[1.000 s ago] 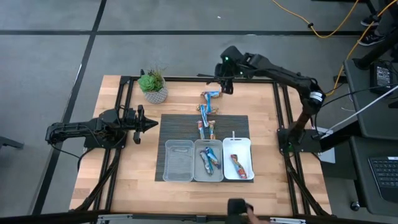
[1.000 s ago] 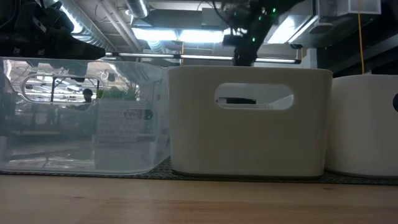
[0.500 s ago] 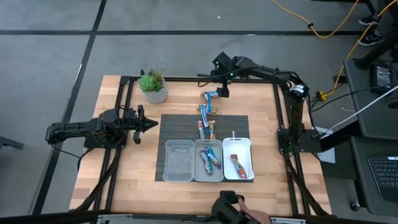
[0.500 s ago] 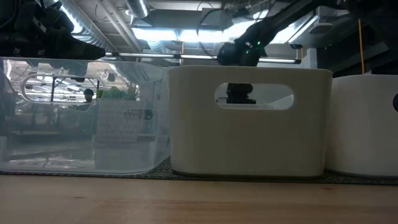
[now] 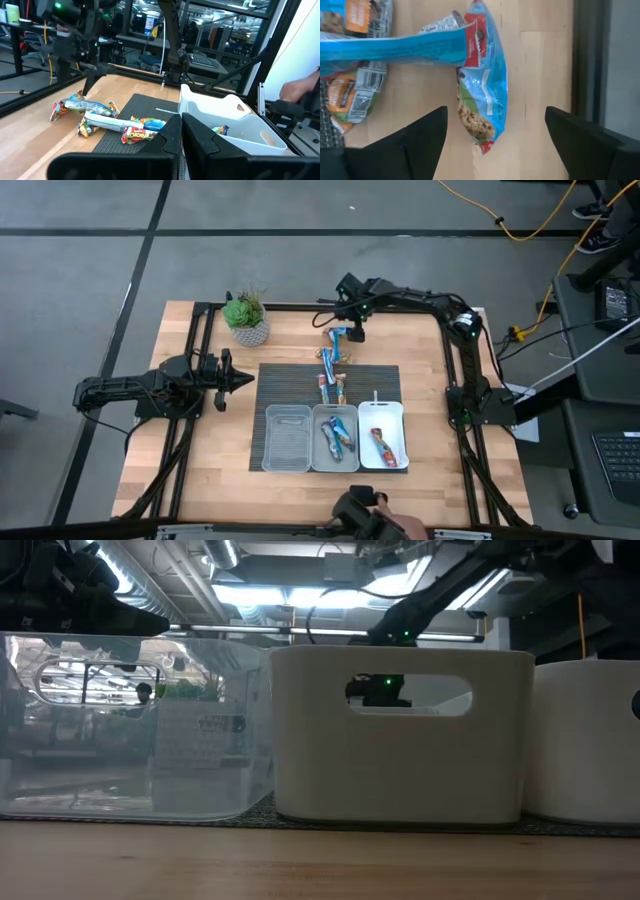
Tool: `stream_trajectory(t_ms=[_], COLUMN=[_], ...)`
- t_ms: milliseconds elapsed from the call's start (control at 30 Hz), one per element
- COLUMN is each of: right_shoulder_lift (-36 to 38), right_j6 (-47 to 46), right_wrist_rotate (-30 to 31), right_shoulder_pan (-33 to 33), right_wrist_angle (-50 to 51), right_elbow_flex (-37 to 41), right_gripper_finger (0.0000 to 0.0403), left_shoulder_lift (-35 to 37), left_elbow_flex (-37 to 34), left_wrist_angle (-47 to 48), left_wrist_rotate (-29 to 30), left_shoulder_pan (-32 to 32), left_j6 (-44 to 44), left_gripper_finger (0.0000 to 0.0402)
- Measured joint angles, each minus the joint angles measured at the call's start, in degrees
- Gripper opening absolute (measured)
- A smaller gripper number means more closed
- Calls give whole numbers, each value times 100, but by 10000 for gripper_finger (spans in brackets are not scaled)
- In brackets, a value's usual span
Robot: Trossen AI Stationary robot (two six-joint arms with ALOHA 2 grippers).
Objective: Pick and place Granola Bars by type
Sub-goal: Put the red granola bar into the white bin
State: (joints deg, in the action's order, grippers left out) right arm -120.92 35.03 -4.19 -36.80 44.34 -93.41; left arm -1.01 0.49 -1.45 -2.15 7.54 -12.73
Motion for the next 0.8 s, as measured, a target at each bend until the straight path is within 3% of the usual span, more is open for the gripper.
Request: stream_trajectory(t_ms=[533,800], right_shoulder_lift=[-354,-354], right_j6=[-24,-32], right_wrist_rotate=[-32,-149], right_shoulder_pan=[0,2], right_wrist_angle=[-157,-175], right_elbow_flex=[2,2], right_gripper_finger=[333,277], left_shoulder_lift=[0,1], left_elbow_flex=[0,-2], left_wrist_angle=[0,0], left_wrist_rotate=[0,0], left_shoulder_pan=[0,1], left_j6=[0,-1], left_gripper_finger=[6,6])
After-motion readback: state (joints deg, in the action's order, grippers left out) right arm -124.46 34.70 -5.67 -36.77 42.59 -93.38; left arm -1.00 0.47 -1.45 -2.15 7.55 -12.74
